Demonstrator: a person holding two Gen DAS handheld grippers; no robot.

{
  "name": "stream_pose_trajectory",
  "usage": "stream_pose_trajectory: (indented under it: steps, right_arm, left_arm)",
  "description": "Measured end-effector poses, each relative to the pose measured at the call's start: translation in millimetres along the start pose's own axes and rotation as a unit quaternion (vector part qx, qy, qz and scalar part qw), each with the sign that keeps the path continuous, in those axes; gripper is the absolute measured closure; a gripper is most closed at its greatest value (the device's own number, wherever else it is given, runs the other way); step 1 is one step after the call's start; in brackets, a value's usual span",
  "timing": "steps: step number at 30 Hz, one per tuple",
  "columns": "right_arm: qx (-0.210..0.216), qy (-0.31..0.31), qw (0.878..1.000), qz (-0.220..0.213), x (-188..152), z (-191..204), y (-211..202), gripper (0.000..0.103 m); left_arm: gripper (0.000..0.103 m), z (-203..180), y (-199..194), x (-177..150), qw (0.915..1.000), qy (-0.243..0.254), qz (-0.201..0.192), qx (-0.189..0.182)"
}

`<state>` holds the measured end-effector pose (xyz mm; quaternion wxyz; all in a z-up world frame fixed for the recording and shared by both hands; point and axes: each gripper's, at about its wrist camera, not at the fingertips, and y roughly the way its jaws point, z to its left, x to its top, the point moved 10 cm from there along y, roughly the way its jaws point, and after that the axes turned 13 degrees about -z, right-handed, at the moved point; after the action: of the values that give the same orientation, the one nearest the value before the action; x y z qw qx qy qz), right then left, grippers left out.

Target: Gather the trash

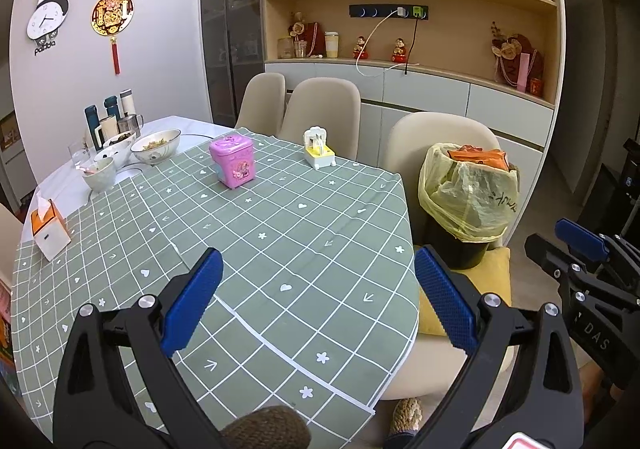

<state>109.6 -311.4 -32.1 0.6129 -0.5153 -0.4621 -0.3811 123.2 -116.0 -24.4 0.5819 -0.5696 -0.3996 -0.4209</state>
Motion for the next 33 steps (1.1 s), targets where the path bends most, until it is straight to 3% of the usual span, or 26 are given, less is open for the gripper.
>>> stream_pose_trajectory:
  steps: [33]
  right_arm:
    - [-0.012,0.009,1.000,0.000,1.8,-2.4,-3.5,0.055]
  left_arm:
    - [0.011,-10.2,-0.4,0.7,0.9998,0.002,-0.002,-0.021]
